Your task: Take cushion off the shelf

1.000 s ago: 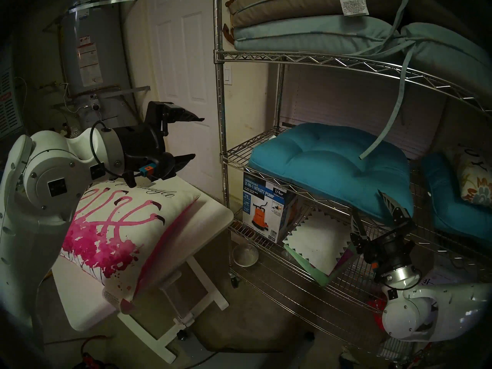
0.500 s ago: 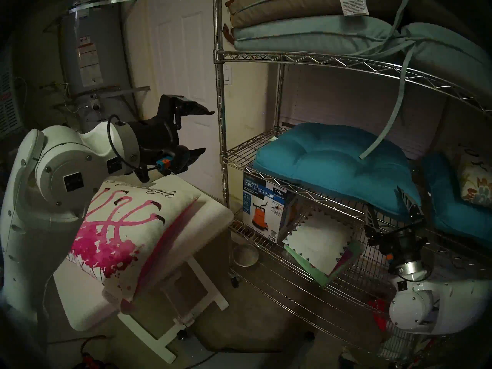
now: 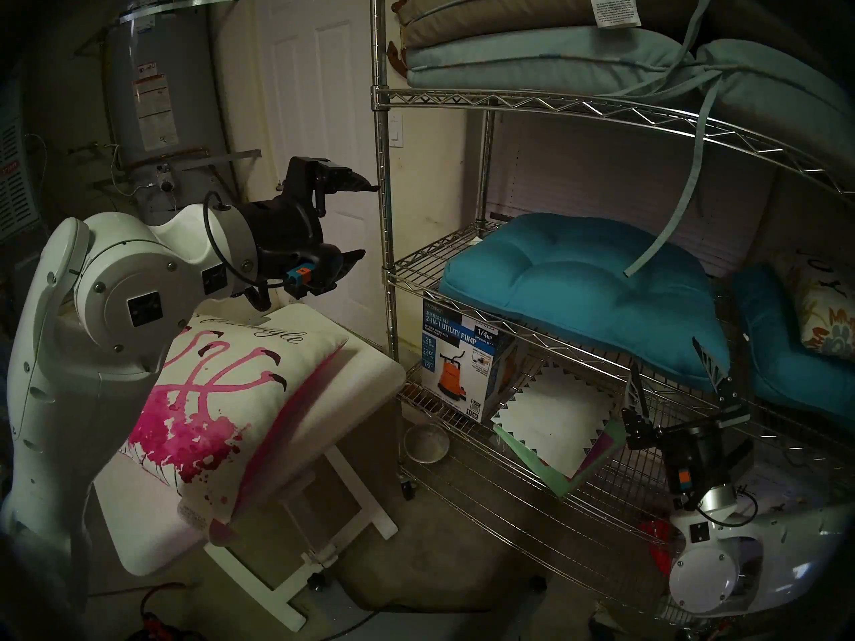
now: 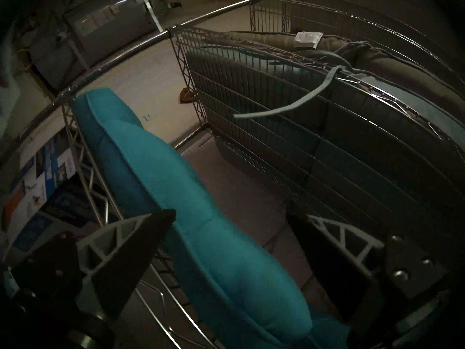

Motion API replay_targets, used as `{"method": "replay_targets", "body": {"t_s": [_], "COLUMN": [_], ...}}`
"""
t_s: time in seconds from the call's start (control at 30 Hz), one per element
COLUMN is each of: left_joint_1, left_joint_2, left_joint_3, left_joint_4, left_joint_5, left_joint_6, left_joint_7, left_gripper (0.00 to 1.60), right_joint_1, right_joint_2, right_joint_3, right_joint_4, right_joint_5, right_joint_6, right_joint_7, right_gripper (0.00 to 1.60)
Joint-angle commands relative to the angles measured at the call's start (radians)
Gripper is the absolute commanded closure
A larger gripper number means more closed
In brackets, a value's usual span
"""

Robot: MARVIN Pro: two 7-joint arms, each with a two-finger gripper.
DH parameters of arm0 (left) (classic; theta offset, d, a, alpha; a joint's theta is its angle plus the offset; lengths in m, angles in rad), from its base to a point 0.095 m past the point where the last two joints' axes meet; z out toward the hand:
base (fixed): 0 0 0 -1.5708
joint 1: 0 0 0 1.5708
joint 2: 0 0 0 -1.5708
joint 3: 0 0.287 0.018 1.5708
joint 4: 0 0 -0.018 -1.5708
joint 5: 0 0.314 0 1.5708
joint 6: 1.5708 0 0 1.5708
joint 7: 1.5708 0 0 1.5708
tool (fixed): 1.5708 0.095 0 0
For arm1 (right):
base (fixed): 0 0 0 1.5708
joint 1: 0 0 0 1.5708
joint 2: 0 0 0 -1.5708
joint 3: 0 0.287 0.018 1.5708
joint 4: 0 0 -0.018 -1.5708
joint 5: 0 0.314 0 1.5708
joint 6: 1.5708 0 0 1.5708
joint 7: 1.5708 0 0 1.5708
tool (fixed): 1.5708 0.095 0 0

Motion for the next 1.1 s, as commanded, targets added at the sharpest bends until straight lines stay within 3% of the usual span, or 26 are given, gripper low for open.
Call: {"method": "replay_targets", "body": {"t_s": [0.0, 1.07], "left_joint_1": [-0.046, -0.12], "left_joint_2": [-0.011, -0.041], "left_joint_3": [0.006, 0.08], "left_joint_4": [0.006, 0.031], "left_joint_5": [0.015, 0.077], "left_joint_6": [0.024, 0.087], "left_joint_7": [0.0, -0.024], "left_gripper": [0.0, 0.0], "right_joint_1": [-0.041, -0.085], "right_joint_2": [0.005, 0.009], "right_joint_3": [-0.017, 0.05], "right_joint_4": [-0.09, -0.125], "right_joint_5": [-0.03, -0.066], "right_joint_6": [0.006, 0.141], "right_joint_7": [-0.032, -0.032], "right_gripper": [0.0, 0.0]}}
